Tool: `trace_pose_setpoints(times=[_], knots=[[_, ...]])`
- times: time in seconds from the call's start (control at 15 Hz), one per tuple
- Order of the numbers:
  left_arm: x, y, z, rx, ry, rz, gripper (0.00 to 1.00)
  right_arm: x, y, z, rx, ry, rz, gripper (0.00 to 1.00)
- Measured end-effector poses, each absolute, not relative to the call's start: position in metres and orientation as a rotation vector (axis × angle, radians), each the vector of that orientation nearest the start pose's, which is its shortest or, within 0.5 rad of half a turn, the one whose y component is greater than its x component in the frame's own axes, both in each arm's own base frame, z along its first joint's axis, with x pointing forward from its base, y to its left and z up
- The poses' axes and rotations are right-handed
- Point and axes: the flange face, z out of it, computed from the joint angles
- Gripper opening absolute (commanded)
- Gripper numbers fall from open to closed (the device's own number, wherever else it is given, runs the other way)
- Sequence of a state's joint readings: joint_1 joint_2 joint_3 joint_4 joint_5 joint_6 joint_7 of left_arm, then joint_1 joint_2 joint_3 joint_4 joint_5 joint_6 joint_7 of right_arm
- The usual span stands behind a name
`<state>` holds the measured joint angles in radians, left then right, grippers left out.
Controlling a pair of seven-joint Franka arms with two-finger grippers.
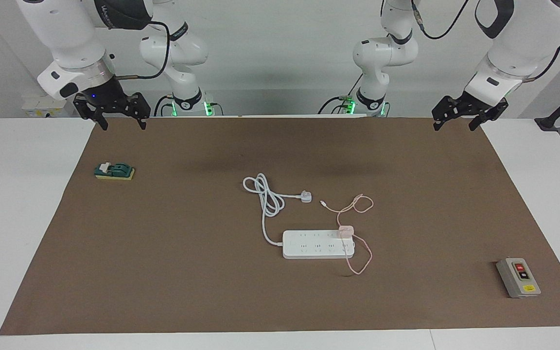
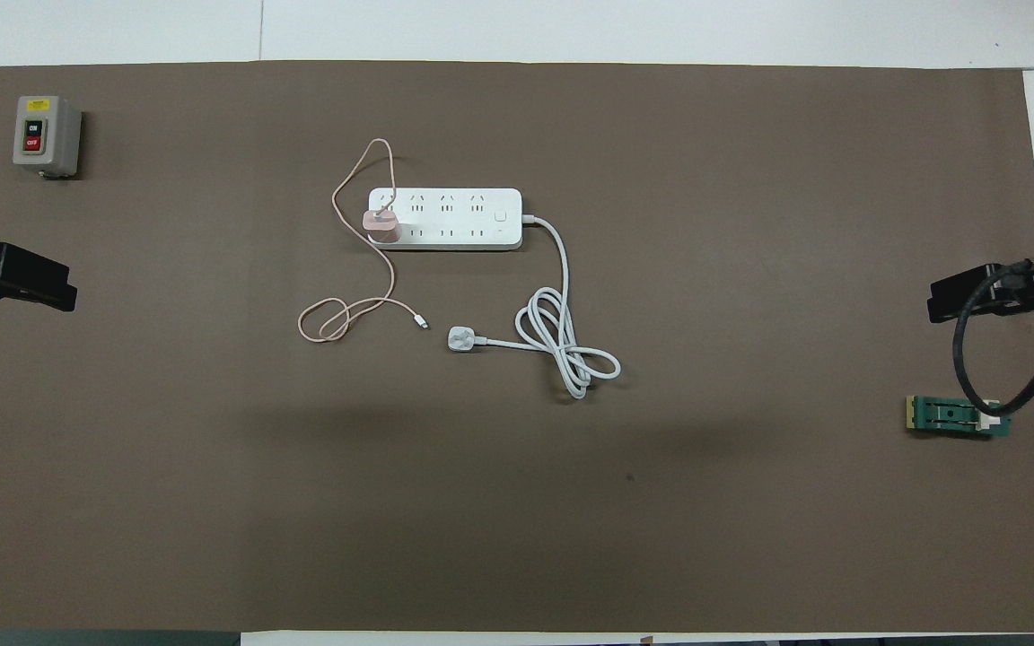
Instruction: Plug charger into power strip
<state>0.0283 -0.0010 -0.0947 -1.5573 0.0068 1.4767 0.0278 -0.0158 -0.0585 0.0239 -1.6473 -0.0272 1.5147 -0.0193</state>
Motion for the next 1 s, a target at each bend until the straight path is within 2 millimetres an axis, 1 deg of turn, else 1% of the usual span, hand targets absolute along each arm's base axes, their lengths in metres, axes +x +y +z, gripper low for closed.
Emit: trace_pose_setpoints(times=[0.2, 1.0], knots=[[0.5434, -0.0354, 0.6221, -3.128, 0.147, 0.116, 1.0, 0.5291, 0.005, 0.6157, -3.168, -0.052, 0.118, 1.0], [0.5441, -0.0434, 0.621, -3.127, 0.17, 0.109, 1.0, 0.5291, 0.005, 0.6157, -3.168, -0.052, 0.118, 1.0]])
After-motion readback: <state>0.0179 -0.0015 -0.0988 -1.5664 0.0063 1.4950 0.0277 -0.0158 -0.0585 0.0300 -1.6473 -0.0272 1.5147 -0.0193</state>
